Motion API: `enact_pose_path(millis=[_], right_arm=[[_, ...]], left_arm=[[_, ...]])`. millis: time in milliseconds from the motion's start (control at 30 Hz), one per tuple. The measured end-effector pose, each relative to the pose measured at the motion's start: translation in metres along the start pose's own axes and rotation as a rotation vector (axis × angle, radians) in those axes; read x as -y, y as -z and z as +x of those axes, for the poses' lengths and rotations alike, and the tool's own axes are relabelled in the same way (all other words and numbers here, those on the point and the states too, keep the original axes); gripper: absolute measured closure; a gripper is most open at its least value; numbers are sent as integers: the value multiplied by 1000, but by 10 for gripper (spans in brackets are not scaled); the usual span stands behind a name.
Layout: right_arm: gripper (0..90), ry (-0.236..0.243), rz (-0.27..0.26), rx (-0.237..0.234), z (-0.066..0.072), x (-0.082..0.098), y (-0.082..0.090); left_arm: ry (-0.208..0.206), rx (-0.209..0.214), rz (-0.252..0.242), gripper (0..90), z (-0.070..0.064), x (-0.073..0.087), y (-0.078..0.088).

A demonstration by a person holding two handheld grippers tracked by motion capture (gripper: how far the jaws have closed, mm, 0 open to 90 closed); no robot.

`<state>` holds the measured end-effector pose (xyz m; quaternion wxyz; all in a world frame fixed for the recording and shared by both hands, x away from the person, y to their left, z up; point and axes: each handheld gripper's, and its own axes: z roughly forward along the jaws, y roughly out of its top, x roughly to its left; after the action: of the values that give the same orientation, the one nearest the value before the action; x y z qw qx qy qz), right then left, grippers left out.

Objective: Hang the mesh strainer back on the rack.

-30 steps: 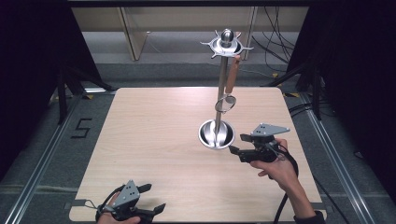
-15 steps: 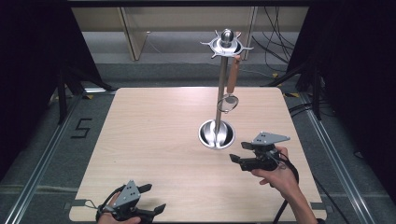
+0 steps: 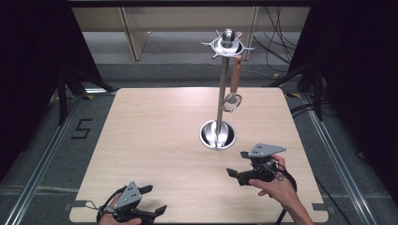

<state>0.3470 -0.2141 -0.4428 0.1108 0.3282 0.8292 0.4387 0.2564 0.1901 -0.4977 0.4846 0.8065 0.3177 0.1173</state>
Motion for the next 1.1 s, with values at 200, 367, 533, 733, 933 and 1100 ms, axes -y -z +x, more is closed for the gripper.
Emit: enact_pose_path(millis=[200, 367, 533, 733, 933, 1100], right_arm=[[162, -20, 11, 41, 1, 9, 1], [170, -7, 7, 51, 0, 18, 0], [172, -36, 8, 47, 3, 23, 2], [177, -44, -3, 61, 6, 28, 4], [175, -45, -2, 63, 9, 35, 6], [175, -51, 23, 64, 13, 41, 7]], left_arm=[[6, -6, 15, 147, 0, 1, 1], [-5, 2, -1, 147, 0, 0, -1], [-14, 0, 13, 147, 0, 0, 0], [-5, 1, 6, 147, -1, 0, -1], [-13, 0, 11, 147, 0, 0, 0], [5, -1, 6, 147, -1, 0, -1]])
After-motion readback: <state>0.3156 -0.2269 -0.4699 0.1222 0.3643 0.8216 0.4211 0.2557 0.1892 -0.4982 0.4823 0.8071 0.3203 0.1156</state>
